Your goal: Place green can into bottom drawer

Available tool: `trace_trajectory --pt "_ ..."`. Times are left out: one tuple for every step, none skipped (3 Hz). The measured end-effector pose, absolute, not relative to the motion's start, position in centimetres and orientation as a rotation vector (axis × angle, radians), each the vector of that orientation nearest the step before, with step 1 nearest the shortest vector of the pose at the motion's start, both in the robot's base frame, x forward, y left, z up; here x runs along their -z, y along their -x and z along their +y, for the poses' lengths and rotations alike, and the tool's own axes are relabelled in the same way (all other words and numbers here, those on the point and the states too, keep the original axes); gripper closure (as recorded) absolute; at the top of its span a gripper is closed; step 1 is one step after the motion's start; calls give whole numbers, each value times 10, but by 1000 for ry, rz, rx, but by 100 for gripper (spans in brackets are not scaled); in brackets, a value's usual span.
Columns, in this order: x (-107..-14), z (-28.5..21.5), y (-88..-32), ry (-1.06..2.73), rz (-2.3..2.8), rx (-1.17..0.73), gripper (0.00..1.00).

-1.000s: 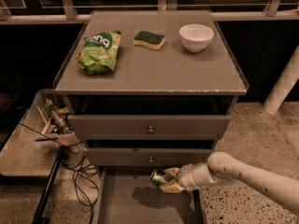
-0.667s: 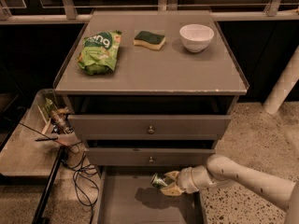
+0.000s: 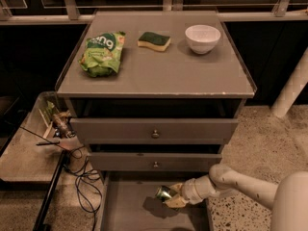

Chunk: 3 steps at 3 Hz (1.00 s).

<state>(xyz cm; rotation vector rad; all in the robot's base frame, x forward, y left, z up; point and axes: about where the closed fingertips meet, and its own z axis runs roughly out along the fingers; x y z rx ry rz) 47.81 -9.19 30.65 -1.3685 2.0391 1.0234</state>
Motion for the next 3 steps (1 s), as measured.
trace_trajectory --pt "-283 -92 -473 1359 2070 -1061 100" --pt "-262 -95 -472 1340 2093 -1064 100" --pt "-243 -100 -473 1306 2135 -1008 100"
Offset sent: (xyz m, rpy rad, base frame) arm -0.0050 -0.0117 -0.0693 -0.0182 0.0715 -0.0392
